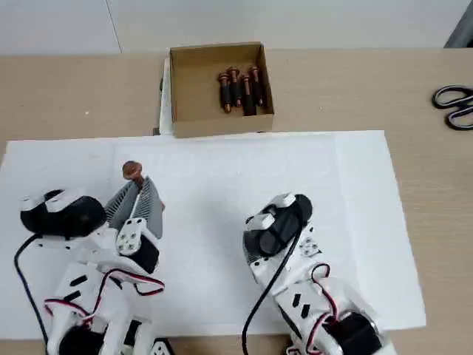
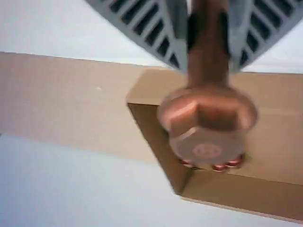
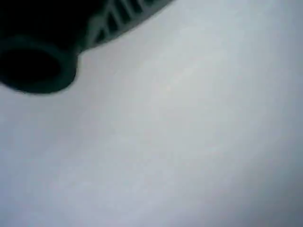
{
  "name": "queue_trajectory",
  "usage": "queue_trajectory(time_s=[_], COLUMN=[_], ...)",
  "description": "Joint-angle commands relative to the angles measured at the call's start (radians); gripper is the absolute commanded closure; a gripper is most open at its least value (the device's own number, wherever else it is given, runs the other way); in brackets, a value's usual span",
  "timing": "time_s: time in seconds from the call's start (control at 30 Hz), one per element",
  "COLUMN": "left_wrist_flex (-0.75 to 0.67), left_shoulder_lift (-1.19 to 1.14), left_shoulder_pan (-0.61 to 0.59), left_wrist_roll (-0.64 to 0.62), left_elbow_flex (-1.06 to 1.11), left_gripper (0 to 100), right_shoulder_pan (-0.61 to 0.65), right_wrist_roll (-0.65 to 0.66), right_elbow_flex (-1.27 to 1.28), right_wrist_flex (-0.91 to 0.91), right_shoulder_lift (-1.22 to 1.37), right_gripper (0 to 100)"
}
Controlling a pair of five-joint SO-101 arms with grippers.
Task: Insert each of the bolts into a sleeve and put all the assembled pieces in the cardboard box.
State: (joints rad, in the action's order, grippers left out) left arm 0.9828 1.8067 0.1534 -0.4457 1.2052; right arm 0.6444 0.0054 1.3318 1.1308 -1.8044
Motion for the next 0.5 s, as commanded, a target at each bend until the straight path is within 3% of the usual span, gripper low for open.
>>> queue_trajectory(time_s=[0.0,0.23,0.47], left_wrist_flex=[-0.038,-0.040,-0.038], left_shoulder_lift=[0.011,0.011,0.011], left_shoulder_pan=[0.051,0.187,0.325], left_wrist_roll=[-0.009,-0.012,-0.057], left_elbow_flex=[-0.002,0.005,0.008], left_gripper=[99,99,99], right_shoulder_pan=[0.061,0.188,0.214], right_wrist_roll=[-0.005,-0.005,0.068], right_elbow_flex=[0.009,0.097,0.153], right_wrist_flex=[-0.104,-0.242,-0.343], right_shoulder_lift=[-0.008,-0.008,-0.008], right_gripper=[99.6,99.6,99.6])
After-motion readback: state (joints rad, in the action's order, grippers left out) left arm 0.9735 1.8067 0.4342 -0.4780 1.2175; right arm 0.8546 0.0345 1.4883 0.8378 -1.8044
